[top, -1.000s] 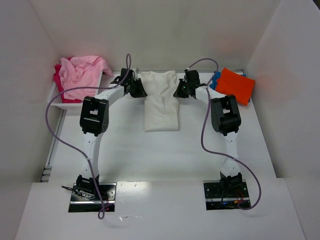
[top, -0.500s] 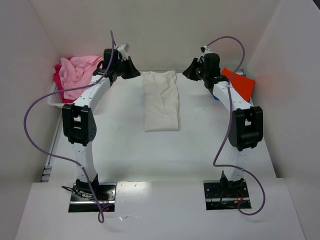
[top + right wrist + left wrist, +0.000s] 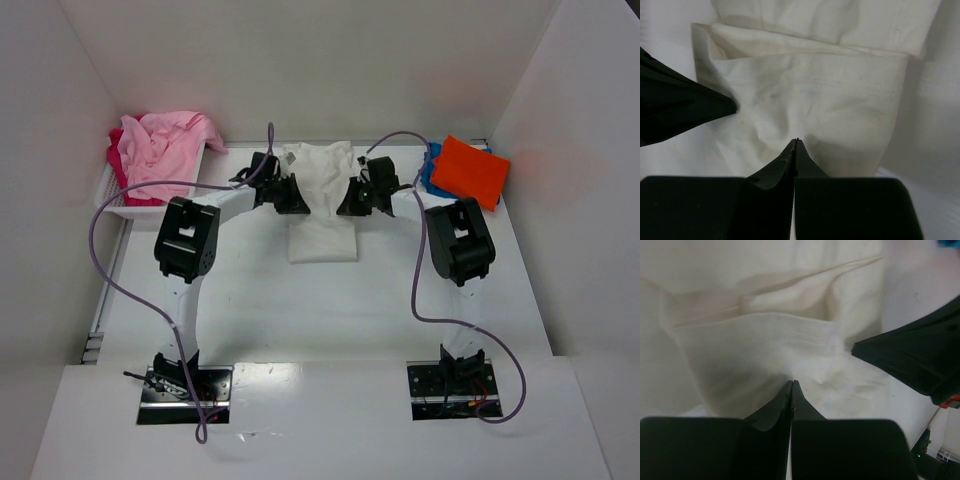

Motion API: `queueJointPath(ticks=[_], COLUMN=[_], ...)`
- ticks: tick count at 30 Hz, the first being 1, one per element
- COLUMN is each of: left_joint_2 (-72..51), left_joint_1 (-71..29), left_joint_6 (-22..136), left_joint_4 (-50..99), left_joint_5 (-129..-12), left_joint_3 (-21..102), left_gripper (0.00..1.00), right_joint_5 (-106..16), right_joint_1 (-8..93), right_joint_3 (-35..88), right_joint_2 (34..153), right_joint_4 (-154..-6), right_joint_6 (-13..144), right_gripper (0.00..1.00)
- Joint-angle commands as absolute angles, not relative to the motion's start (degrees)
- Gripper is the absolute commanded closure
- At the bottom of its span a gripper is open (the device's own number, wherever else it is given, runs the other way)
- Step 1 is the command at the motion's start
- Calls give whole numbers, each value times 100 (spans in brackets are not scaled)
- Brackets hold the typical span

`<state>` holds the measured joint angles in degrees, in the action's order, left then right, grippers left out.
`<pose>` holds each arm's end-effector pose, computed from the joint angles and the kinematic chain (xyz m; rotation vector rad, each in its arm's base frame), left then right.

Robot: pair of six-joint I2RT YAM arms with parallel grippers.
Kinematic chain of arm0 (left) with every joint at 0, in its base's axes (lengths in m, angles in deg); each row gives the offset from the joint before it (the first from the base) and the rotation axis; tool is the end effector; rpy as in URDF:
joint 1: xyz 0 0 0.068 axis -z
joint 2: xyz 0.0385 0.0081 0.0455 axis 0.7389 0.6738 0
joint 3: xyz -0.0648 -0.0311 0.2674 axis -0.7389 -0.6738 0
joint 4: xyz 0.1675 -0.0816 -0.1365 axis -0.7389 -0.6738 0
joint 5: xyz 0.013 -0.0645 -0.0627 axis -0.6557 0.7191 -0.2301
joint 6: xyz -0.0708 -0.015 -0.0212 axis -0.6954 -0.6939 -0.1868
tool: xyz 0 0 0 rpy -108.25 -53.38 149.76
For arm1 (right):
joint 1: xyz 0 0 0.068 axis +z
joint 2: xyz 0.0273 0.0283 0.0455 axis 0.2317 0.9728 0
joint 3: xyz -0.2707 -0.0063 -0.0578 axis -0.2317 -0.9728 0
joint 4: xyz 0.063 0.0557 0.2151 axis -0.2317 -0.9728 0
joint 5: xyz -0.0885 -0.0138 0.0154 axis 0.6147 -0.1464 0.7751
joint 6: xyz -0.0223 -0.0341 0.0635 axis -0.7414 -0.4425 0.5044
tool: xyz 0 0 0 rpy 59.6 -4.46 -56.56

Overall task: Fold and stack the t-shirts
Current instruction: Fold the folded rectangular tshirt in 1/3 of the way

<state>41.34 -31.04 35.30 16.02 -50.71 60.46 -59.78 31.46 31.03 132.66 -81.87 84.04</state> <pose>0.4578 -0.1678 0.1694 -0.0739 2.4002 -0.9949 0.4234 0.1638 0.1645 -0.0581 2.3938 0.8324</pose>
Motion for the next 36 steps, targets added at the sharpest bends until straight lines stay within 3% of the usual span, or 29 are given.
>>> queueJointPath(ticks=[1,9,21,26,29,31,34,35,36], left_joint_2=[4332,4687,4752,4764,4484,4218,3774,3659,3430], left_joint_1=[-3129,-3242,-3551,-3551,-3604,-3656,-3656,-3656,-3656], left_joint_6=[3335,3160,3274,3456,3591,3656,3790,3850,3862], left_joint_4=[1805,1466,1461,1229,1187,1176,1114,1067,1053], left_joint_5=[-5314,-6091,-6030,-6250,-6338,-6290,-6066,-5980,-5886], left_joint_3=[6299,6637,6838,7120,7120,7120,6991,6919,6725], left_gripper=[100,100,100,99,88,71,53,41,34], right_joint_5=[-5880,-5610,-5435,-5628,-5501,-5550,-5619,-5579,-5519], right_joint_1=[3115,3010,2440,2429,2429,2429,2429,2429,2429], right_joint_3=[3402,3714,3767,4514,4514,4514,4263,4153,3891], right_joint_2=[13400,13926,14039,14110,13817,13488,12933,12777,12612], right_joint_4=[-8028,-8175,-8061,-8535,-8482,-8482,-8482,-8523,-8535], right_joint_6=[8355,8303,8180,8180,8124,8057,8004,7963,7911], right_gripper=[100,100,100,100,97,77,63,58,46])
